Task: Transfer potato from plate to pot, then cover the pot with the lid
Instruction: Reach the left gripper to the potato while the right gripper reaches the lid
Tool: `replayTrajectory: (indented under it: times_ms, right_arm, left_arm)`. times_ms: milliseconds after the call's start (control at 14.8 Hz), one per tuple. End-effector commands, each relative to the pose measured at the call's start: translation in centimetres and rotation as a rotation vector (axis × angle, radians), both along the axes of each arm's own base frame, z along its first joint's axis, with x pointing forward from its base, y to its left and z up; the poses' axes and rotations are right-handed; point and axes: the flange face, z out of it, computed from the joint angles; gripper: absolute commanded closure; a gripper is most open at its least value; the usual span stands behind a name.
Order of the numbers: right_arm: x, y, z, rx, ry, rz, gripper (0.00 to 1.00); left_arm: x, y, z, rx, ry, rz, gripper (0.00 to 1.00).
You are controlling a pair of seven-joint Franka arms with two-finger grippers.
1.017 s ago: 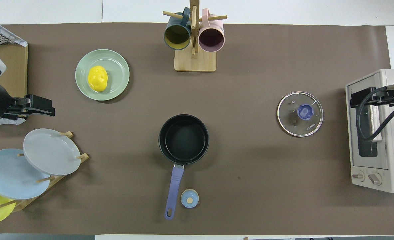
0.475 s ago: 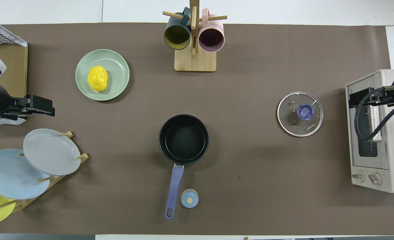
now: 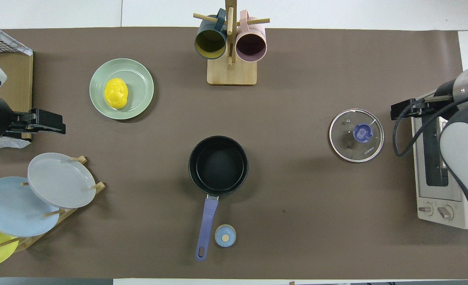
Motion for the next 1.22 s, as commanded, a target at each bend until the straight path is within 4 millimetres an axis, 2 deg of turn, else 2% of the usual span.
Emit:
replayTrajectory:
  times_ms: [0, 203, 339, 475, 610, 814, 881, 949, 1017, 1153]
  right_arm:
    - [0.9, 0.9, -5.0, 0.015, -0.016, 0.060, 0.00]
    - [1.2, 1.7, -9.7, 0.011, -0.030, 0.079, 0.00]
    - [0.4, 2.5, -12.4, 0.010, -0.050, 0.093, 0.00]
    - [0.1, 3.0, -13.9, 0.008, -0.056, 0.129, 0.00]
    - [0.4, 2.5, -15.7, 0.001, -0.056, 0.189, 0.00]
    - [-0.1, 2.4, -18.4, 0.000, -0.045, 0.192, 0.00]
    - [-0.1, 2.4, -19.4, -0.001, -0.044, 0.189, 0.00]
    - [-0.1, 2.4, -19.8, -0.002, -0.044, 0.187, 0.00]
    - [-0.2, 2.4, -20.1, -0.001, -0.037, 0.185, 0.00]
    - [-0.6, 2.3, -20.5, 0.001, -0.025, 0.186, 0.00]
  left_arm:
    - [3.5, -0.2, -2.0, -0.040, 0.004, 0.017, 0.00]
    - [6.3, -0.7, -6.3, -0.041, 0.044, 0.016, 0.00]
    - [9.0, -1.1, -9.1, -0.045, 0.051, 0.015, 0.00]
    - [11.2, -1.2, -12.6, -0.049, 0.032, 0.022, 0.00]
    - [12.7, -1.2, -14.8, -0.047, -0.012, 0.027, 0.00]
    - [13.9, -1.4, -18.6, -0.007, -0.010, 0.007, 0.00]
    - [14.2, -2.7, -19.8, 0.001, -0.019, -0.014, 0.00]
    - [14.5, -3.9, -21.1, -0.002, -0.029, -0.024, 0.00]
    - [14.8, -4.0, -22.5, -0.004, -0.034, -0.012, 0.00]
    - [15.0, -4.2, -23.4, -0.003, -0.038, -0.012, 0.00]
